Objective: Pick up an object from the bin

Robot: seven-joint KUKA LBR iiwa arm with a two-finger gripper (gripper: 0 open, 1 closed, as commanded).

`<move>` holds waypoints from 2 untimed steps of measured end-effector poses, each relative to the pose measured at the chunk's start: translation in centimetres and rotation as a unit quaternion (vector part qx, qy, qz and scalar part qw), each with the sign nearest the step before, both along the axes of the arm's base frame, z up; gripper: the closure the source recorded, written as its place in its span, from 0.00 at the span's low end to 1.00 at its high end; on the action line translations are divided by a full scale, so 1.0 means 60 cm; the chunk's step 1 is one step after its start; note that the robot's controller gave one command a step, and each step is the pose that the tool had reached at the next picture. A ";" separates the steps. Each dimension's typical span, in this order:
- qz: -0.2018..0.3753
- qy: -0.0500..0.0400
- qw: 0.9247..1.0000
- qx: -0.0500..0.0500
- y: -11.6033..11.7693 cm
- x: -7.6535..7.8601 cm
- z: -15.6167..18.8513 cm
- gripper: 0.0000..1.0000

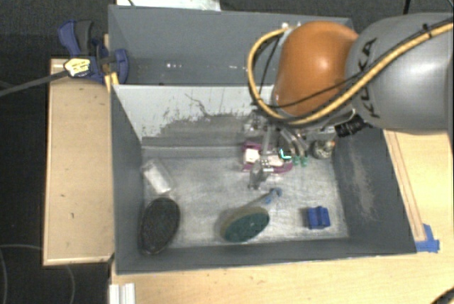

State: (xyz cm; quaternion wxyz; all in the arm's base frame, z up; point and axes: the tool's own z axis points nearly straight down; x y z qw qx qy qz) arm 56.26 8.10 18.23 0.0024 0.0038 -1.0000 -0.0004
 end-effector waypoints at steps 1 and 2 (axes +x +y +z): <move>-0.110 -0.011 0.994 0.002 -0.070 0.021 -0.138 0.00; 0.050 -0.015 0.999 0.001 -0.084 0.003 -0.155 0.00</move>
Offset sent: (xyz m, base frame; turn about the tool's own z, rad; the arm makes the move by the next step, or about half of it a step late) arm 0.0089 -0.0517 -0.1066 0.2377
